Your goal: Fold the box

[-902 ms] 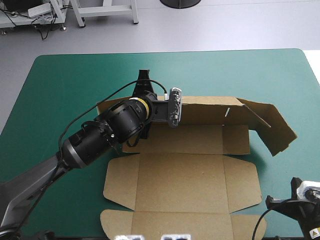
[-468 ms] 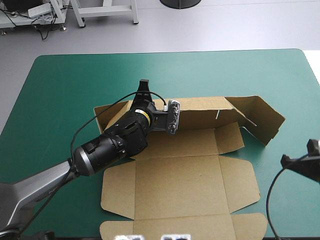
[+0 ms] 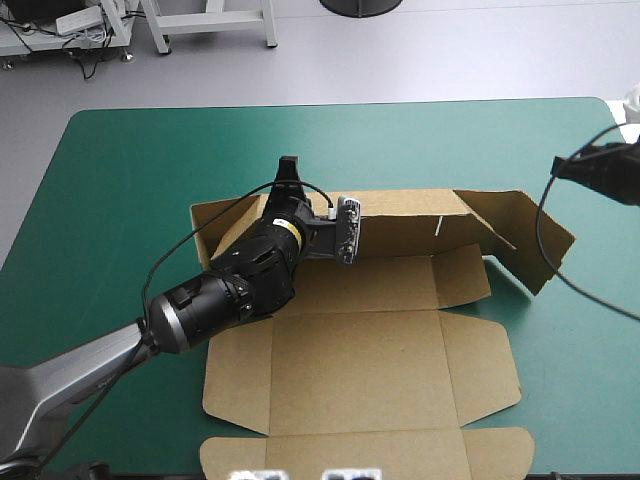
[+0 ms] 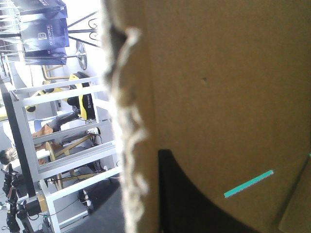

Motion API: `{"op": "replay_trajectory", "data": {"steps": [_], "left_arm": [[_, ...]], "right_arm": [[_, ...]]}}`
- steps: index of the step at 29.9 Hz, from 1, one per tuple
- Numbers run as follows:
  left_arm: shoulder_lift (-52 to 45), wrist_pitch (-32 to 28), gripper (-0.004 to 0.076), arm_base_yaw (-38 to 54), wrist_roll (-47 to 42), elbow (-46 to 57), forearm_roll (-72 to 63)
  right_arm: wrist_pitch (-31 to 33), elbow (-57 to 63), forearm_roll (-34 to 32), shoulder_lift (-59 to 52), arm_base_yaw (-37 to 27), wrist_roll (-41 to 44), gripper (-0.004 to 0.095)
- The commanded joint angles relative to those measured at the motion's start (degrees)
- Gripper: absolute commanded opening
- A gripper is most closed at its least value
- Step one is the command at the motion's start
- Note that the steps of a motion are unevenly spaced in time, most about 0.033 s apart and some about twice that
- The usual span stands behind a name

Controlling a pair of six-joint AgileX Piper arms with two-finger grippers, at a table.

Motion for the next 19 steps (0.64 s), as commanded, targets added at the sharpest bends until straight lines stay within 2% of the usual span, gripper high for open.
{"op": "replay_trajectory", "data": {"steps": [1, 4, 8, 14, 19], "left_arm": [[-2.58, -1.71, -0.0010, -0.30, -0.70, -1.53, 3.23], [-2.58, -1.71, -0.0010, -0.30, -1.20, -1.53, 3.23], [-2.58, -1.83, -0.0010, -0.30, -5.28, -1.53, 5.46], [-2.58, -1.83, -0.0010, -0.20, -8.23, -1.53, 7.74], [-2.58, -1.83, -0.0010, -0.20, -8.23, -1.53, 7.62]], "right_arm": [[0.75, -7.96, 3.19, 7.15, 0.10, -2.09, -0.0013], [5.07, -13.46, 4.14, 13.98, 0.10, -3.14, -0.0013], [11.15, -18.71, 8.79, 22.17, 0.10, -6.50, -0.0013], [13.80, -19.96, 13.61, 28.93, 0.10, -10.27, -0.0013], [16.43, -19.96, 14.62, 32.13, 0.10, -12.52, -0.0013]]}}
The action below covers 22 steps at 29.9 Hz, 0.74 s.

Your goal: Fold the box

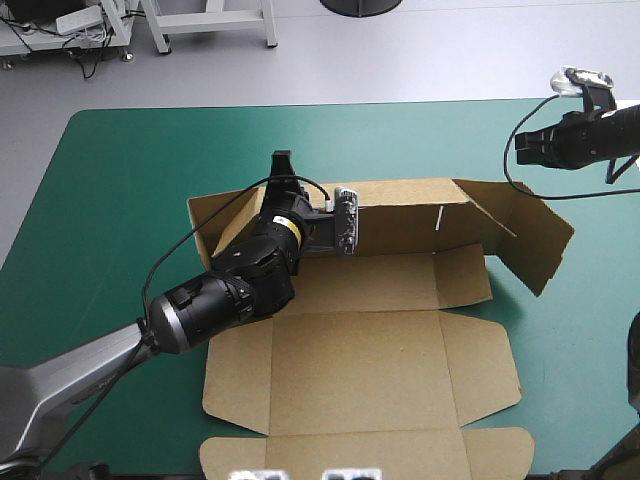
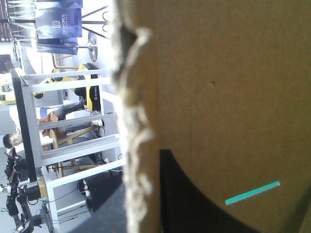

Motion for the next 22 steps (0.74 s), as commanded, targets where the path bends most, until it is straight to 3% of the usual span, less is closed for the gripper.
{"op": "replay_trajectory", "data": {"steps": [1, 7, 14, 22], "left_arm": [[-2.58, -1.58, -0.0010, -0.20, -1.12, -1.60, 3.52], [-2.58, -1.66, -0.0010, -0.20, -1.35, -1.60, 3.52], [-2.58, -1.41, -0.0010, -0.20, -1.61, -1.60, 3.52], [-2.58, -1.41, -0.0010, -0.20, -1.91, -1.60, 3.52]], "right_arm": [[1.06, -2.04, 3.92, -1.27, 0.10, -1.42, -0.0016], [1.06, -1.24, 4.09, -1.18, 0.10, -1.75, -0.0018], [1.06, 10.13, 8.30, -3.06, 0.36, -9.18, -0.0018], [1.06, 11.50, 8.06, -6.64, 0.36, -10.61, -0.0018]]}}
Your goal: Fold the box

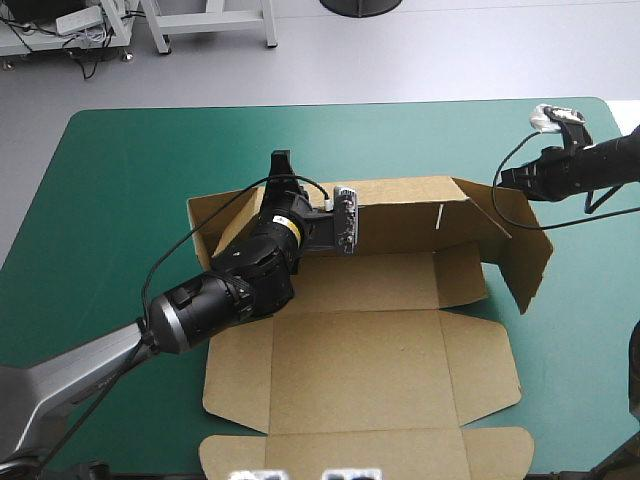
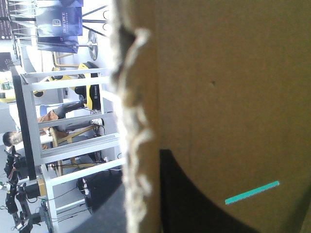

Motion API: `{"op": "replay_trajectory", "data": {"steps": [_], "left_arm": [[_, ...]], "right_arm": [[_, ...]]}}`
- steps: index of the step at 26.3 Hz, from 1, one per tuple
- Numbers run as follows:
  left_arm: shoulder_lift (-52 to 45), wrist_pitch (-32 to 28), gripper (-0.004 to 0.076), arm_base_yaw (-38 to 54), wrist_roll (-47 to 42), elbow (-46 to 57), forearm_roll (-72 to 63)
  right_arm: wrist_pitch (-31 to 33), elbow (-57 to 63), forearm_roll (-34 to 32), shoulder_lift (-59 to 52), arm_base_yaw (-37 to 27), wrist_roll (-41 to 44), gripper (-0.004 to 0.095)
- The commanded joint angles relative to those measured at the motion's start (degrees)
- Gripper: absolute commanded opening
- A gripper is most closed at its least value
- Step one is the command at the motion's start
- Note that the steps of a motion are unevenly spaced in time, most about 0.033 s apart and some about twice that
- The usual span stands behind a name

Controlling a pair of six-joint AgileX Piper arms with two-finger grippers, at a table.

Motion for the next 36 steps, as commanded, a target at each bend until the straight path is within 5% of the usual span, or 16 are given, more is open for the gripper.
{"op": "replay_trajectory", "data": {"steps": [1, 36], "left_arm": [[-2.58, -1.43, -0.0010, -0.20, -1.67, -1.65, 3.28], [-2.58, -1.72, -0.0010, -0.20, -3.05, -1.65, 1.12]], "right_arm": [[1.39, -0.58, 3.14, -4.72, -0.13, -1.21, -0.0018], [-0.55, 24.73, 11.64, -15.42, -0.03, -27.45, 0.0007]]}}
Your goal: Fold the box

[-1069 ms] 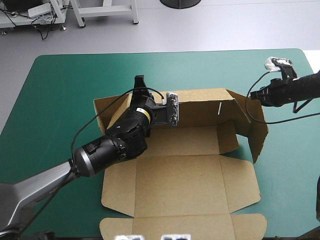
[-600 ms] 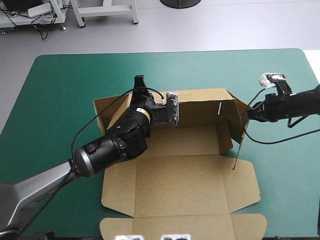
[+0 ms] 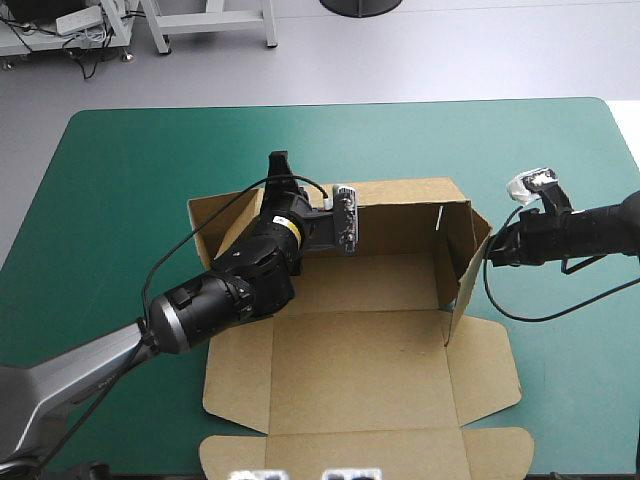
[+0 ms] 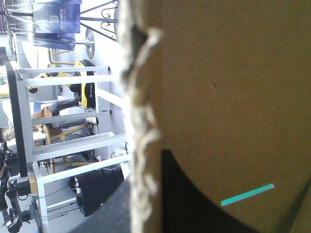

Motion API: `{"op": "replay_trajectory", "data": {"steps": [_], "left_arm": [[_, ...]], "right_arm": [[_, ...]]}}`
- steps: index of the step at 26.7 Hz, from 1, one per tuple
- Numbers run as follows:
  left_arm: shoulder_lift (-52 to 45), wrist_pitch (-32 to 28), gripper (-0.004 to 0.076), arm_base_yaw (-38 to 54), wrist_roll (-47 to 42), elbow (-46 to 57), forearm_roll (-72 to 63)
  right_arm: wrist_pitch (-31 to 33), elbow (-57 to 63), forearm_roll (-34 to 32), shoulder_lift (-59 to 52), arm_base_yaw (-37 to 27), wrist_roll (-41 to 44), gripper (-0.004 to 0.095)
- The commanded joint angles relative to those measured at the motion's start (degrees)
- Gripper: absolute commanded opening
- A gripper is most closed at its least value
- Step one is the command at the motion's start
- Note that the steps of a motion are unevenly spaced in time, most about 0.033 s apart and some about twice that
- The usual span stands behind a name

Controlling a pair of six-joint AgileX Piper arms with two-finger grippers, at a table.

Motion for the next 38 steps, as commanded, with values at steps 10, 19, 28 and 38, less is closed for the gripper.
{"op": "replay_trajectory", "data": {"steps": [10, 19, 28, 38], "left_arm": [[-0.16, -1.05, -0.0010, -0.20, -0.70, -1.65, 2.51], [2.27, -1.87, -0.0010, -0.20, -1.66, -1.65, 6.78], [3.53, -2.01, -0.0010, -0.20, -1.66, -1.65, 6.78], [3.67, -1.91, -0.0010, -0.20, -1.66, -1.65, 6.55]], "right_arm": [[2.94, -1.22, -3.28, -2.25, -0.03, -1.55, 0.0307], [2.94, -1.22, -3.83, -2.25, -0.03, -1.55, 0.0307], [2.94, -1.22, -6.87, -2.25, 6.20, -1.25, 0.0307], [2.94, -1.22, -8.82, -2.25, 7.33, 3.14, 0.0302]]}}
